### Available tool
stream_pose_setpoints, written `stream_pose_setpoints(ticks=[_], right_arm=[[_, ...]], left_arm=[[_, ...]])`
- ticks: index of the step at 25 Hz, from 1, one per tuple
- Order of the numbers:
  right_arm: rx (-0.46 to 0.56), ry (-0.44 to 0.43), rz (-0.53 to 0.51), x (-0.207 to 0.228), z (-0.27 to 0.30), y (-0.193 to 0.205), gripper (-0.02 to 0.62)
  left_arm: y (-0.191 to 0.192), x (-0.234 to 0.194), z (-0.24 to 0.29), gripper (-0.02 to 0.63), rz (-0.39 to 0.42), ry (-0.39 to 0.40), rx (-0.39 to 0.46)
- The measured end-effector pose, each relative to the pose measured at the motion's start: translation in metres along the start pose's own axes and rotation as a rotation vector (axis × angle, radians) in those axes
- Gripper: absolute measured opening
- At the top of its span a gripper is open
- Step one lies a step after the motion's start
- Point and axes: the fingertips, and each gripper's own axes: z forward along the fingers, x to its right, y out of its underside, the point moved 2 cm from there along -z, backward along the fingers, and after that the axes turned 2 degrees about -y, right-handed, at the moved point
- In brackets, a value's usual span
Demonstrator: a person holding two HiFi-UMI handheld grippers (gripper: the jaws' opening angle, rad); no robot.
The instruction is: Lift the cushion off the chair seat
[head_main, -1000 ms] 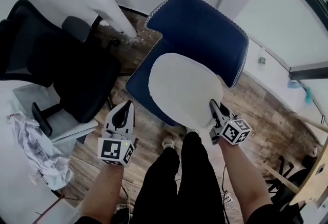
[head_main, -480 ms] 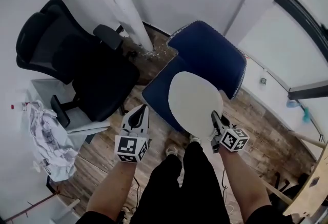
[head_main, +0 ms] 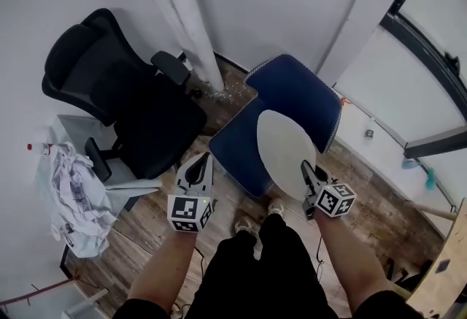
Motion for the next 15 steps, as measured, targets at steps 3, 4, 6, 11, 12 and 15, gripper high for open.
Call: stream_pose_setpoints(ticks=[3, 4, 6, 11, 12, 15], right_arm=[[0.017, -0.009, -0.015, -0.008, -0.007, -0.018, 0.041], [0.025, -0.012, -0.021, -0.011, -0.009, -0.024, 0.041], [0.044, -0.024, -0.030, -0.018, -0.014, -0.036, 0.041], [0.096, -0.070, -0.048, -0.045, -0.022, -0.066, 0.041], [0.108, -0.079, -0.041, -0.049, -0.024, -0.073, 0.041], [0.141, -0.103, -0.022, -0.057, -0.028, -0.094, 0.041]], left_arm=[[-0.011, -0.002, -0.009, 0.005, 0.022, -0.001, 0.018], [-0.014, -0.002, -0.012, 0.005, 0.027, -0.003, 0.025], [-0.021, -0.005, -0.016, 0.005, 0.040, -0.012, 0.034], [-0.043, -0.021, -0.022, 0.005, 0.036, -0.057, 0.060], [-0.049, -0.021, -0.022, 0.005, 0.040, -0.054, 0.070], [-0.070, -0.021, -0.023, 0.005, 0.063, -0.040, 0.098]])
